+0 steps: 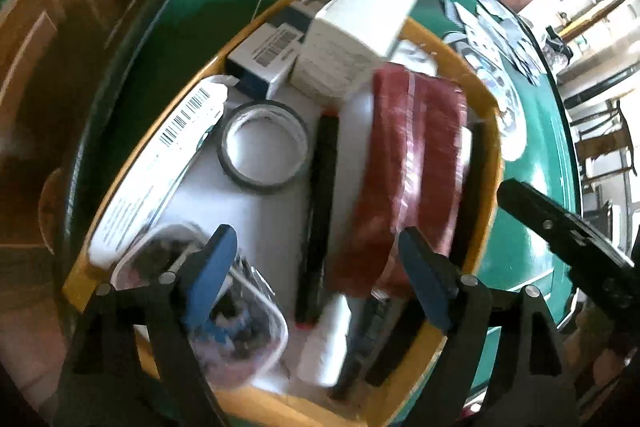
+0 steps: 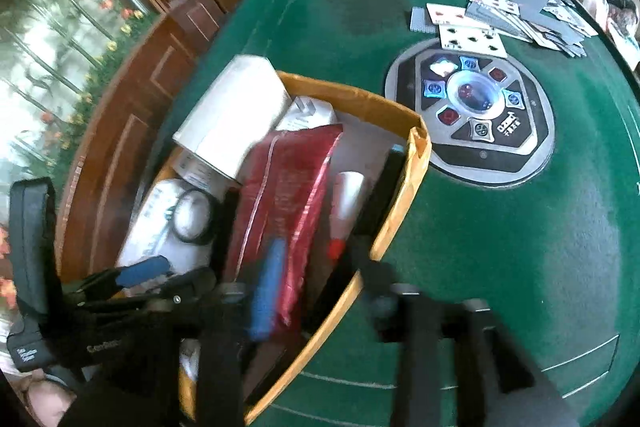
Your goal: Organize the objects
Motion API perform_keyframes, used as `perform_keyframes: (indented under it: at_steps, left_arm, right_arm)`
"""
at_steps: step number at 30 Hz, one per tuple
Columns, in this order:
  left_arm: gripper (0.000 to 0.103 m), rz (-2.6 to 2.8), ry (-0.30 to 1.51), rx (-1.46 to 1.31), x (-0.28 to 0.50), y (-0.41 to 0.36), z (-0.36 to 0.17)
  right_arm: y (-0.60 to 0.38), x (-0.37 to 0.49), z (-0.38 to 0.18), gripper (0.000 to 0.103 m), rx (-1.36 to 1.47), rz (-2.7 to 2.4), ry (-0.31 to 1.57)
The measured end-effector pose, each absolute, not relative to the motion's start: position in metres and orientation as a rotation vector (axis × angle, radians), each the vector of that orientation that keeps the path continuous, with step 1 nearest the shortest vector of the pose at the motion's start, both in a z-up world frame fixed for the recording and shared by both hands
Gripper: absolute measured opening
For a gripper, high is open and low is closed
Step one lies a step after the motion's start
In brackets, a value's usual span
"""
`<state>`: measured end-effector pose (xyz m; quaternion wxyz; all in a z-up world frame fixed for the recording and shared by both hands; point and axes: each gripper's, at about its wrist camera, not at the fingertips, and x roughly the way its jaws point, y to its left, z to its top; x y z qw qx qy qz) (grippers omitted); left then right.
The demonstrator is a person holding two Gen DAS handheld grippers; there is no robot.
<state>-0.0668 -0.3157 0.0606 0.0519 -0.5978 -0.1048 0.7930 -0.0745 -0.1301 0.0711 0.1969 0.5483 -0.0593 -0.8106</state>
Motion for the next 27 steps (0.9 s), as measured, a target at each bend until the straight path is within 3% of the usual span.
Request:
perform_keyframes:
  at_steps: [5,7,11,17,24,27]
  left_arm:
    - [0.084,2.791,0.145,-1.489,-0.013,-0.278,0.122]
    - [0.084,2.842,0.122,-1.420,0.006,-0.272,0.135]
    - [0.084,2.780,-0.122,-1.632,0.011,-0.283,0.117]
    - [0.084,2.817,-0.039,-1.756,0.020,-0.275,0.100]
    - [0.084,2.844,-0.270,-1.806,0.022,-0.290,0.107]
    - [0.084,2.869,-0.228,-1.773,0.023,-0.287,0.111]
  right_arm:
    - [-0.106,-0.054,0.089,0.087,1.449,-2.238,-0.184]
    - [-0.097,-0.043,0.094,0.103,1.415,-2.232,-0.108]
    - [-0.082,-0.026,0.092,0.103,1.374,-2.236,0.012]
    - [-0.081,-0.018,0.082,0.103,1.396,-2.168,0.054]
    - [-0.085,-0.012,0.082,0.103,1.378,-2.145,0.118]
    - [-0.081,-0.013,0.078,0.103,1.391,-2.145,0.113]
